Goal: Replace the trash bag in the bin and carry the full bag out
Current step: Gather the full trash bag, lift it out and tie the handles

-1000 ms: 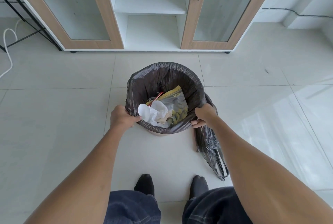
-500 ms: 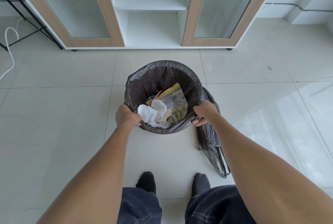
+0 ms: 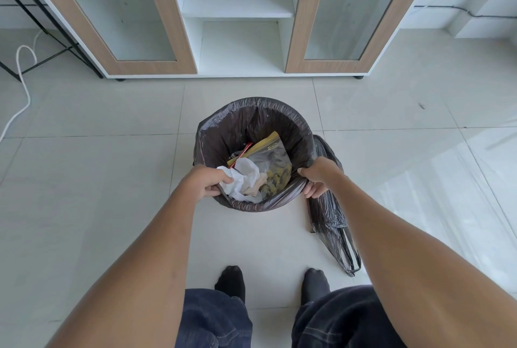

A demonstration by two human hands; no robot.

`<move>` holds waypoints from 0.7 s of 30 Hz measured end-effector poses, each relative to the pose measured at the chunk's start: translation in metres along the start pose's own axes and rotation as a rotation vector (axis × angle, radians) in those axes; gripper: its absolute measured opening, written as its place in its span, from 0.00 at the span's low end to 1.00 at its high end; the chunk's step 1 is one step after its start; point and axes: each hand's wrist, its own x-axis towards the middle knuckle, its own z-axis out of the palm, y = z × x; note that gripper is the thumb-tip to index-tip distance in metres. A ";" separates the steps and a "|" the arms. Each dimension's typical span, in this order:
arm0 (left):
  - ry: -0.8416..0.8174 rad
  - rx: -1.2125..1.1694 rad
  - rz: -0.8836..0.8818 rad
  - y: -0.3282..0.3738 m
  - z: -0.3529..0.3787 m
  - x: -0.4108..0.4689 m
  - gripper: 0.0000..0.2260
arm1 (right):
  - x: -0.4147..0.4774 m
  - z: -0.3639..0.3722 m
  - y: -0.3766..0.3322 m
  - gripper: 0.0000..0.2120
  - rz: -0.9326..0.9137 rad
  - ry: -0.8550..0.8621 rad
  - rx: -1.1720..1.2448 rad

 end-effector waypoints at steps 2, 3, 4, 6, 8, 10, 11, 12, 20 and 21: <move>0.000 0.001 0.037 0.001 0.004 0.000 0.24 | 0.004 0.002 0.000 0.25 0.001 0.014 -0.017; 0.002 -0.024 0.046 0.000 0.005 0.002 0.25 | 0.006 0.002 0.000 0.24 -0.007 0.030 -0.030; 0.003 -0.052 0.048 -0.001 0.006 0.001 0.25 | 0.007 0.003 0.000 0.23 -0.018 0.050 -0.051; -0.003 -0.128 0.033 -0.003 0.006 0.003 0.22 | 0.010 0.003 0.001 0.21 -0.036 0.082 -0.081; -0.037 -0.244 0.010 -0.002 0.004 0.003 0.18 | 0.009 0.001 0.002 0.22 -0.024 0.085 -0.079; -0.040 -0.306 0.005 -0.001 0.005 0.005 0.17 | 0.008 0.000 0.004 0.24 0.001 0.072 -0.055; -0.006 -0.319 0.016 -0.001 0.006 0.007 0.17 | 0.009 -0.001 0.004 0.24 0.005 0.072 -0.042; 0.051 -0.324 0.034 -0.001 0.008 0.008 0.15 | 0.010 -0.001 0.004 0.24 0.009 0.077 -0.032; 0.134 -0.208 -0.125 -0.017 0.001 0.028 0.10 | 0.007 0.007 -0.002 0.26 -0.003 0.062 -0.010; 0.132 -0.173 -0.124 -0.019 0.000 0.028 0.08 | 0.008 0.008 -0.002 0.25 0.003 0.066 -0.019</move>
